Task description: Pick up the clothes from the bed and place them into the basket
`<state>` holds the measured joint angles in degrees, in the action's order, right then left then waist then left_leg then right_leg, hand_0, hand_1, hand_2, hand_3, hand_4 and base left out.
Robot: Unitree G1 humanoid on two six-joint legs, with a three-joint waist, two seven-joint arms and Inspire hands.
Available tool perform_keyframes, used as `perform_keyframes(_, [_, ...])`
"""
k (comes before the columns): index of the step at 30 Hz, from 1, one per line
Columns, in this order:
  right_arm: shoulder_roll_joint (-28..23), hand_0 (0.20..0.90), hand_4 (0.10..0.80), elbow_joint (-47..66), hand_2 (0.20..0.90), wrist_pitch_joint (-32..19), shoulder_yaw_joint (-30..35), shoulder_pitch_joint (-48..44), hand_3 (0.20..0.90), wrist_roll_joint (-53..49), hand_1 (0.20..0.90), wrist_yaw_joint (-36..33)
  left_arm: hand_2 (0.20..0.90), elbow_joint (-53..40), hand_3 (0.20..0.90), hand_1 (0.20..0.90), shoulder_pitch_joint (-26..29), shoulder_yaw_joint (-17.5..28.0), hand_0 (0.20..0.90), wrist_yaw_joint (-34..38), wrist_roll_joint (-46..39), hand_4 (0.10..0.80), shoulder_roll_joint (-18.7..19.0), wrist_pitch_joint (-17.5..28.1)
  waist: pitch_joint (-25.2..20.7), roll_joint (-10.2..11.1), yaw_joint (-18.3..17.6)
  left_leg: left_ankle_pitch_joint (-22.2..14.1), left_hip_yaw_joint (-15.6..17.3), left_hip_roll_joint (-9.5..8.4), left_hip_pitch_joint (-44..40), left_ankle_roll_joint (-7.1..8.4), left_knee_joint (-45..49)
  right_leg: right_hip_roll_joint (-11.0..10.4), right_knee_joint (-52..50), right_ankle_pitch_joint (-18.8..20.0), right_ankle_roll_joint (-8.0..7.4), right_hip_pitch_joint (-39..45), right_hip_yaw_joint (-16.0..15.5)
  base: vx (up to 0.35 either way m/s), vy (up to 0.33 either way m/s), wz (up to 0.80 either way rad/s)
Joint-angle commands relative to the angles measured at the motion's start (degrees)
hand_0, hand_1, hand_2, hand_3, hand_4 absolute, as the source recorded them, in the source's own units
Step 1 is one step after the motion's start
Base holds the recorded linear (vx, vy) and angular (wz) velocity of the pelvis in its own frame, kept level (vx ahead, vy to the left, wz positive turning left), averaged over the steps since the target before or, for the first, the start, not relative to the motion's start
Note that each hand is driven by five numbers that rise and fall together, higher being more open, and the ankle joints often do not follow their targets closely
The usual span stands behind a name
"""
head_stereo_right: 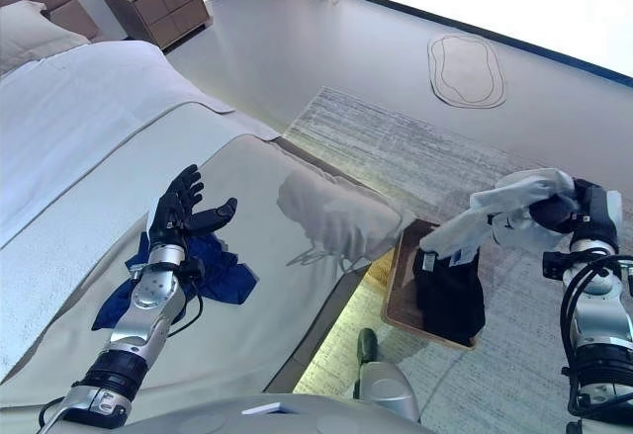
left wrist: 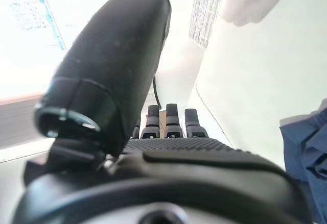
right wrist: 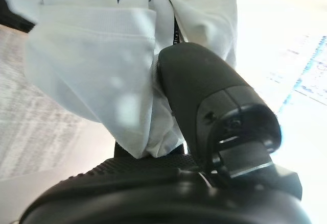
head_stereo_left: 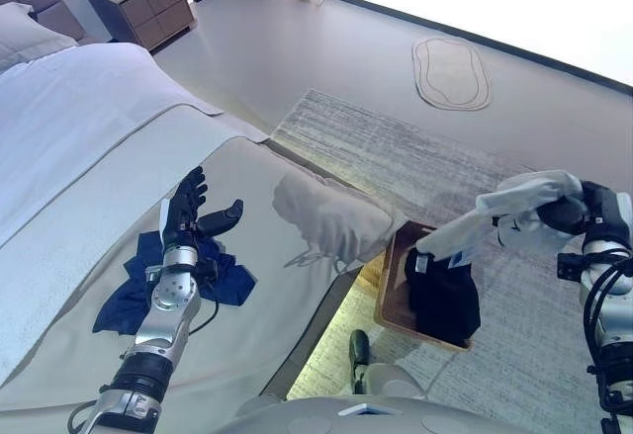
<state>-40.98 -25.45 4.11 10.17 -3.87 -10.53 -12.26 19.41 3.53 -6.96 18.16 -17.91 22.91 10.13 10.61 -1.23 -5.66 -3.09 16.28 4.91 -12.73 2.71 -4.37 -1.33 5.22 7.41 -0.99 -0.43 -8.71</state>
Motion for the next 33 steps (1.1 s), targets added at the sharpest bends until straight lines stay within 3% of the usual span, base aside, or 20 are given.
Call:
perform_keyframes(1, [-3.0,0.300,0.100,0.4,0.300,-3.6,1.5,-3.9,0.200,1.2,0.300,-2.9,0.900,-2.5,0.900,0.900,3.7,-0.5,0.900,-0.2,2.8,0.800,2.9,4.4,-4.0,1.7,-0.8,0.4,-2.8,0.46,5.8,0.18,2.1,-2.2,-3.7,-7.8,-3.62,4.0,0.8,-0.055,-0.074,-0.12])
perform_keyframes(12, [-4.5,0.300,0.100,-6.6,0.300,-3.0,-1.6,-8.0,0.200,2.6,0.300,-2.4,0.900,-2.0,0.900,0.900,6.2,-4.3,0.900,-0.1,2.0,0.800,1.5,4.2,-1.6,-1.5,-2.3,0.7,-1.3,1.11,7.8,1.60,3.5,-2.7,-4.2,-7.9,-3.28,1.6,1.1,-0.051,-0.007,-0.05])
perform_keyframes(22, [-6.4,0.300,0.100,-16.5,0.300,-1.0,-6.5,-12.5,0.200,4.4,0.300,2.6,0.900,-1.3,0.900,0.900,7.9,-6.8,0.900,-0.9,0.3,0.800,0.3,4.1,0.5,-4.7,-2.8,0.9,-0.1,1.21,8.9,2.58,3.9,-3.7,-3.6,-7.7,-3.31,0.4,0.8,-0.018,0.002,-0.02])
perform_keyframes(23, [-6.4,0.366,0.177,-17.8,0.366,-1.1,-6.8,-13.1,0.277,4.7,0.366,2.9,0.900,-1.3,0.900,0.900,8.1,-7.0,0.900,-1.0,0.1,0.800,0.3,4.1,0.6,-4.9,-2.7,1.0,0.0,1.23,8.9,2.66,3.9,-3.8,-3.5,-7.7,-3.30,0.4,0.7,0.000,0.000,0.00])
perform_keyframes(24, [-6.5,0.761,0.638,-18.7,0.761,-1.3,-7.1,-13.5,0.738,4.8,0.761,3.0,0.900,-1.5,0.900,0.900,8.1,-7.1,0.900,-1.0,0.1,0.800,0.2,4.0,0.7,-5.1,-2.7,1.0,-0.1,1.21,8.9,2.71,3.8,-3.8,-3.4,-7.7,-3.29,0.5,0.7,0.000,0.000,0.00])
perform_keyframes(25, [-6.6,0.900,0.800,-19.1,0.900,-1.2,-7.3,-13.8,0.900,5.0,0.900,2.9,0.900,-1.5,0.900,0.900,8.1,-7.3,0.900,-1.0,0.0,0.800,0.2,3.9,0.7,-5.2,-2.6,1.1,-0.1,1.20,8.9,2.75,3.8,-3.8,-3.4,-7.7,-3.28,0.6,0.6,0.000,0.000,0.00])
perform_keyframes(33, [-6.1,0.900,0.800,-21.5,0.900,-0.5,-7.8,-14.4,0.900,5.5,0.900,1.8,0.900,-1.9,0.900,0.900,8.3,-7.7,0.900,-0.9,-0.7,0.800,0.8,3.4,1.0,-5.6,-2.0,1.8,-0.4,1.32,9.1,3.04,3.1,-3.7,-3.1,-7.8,-3.27,0.7,0.0,0.000,0.000,0.00])
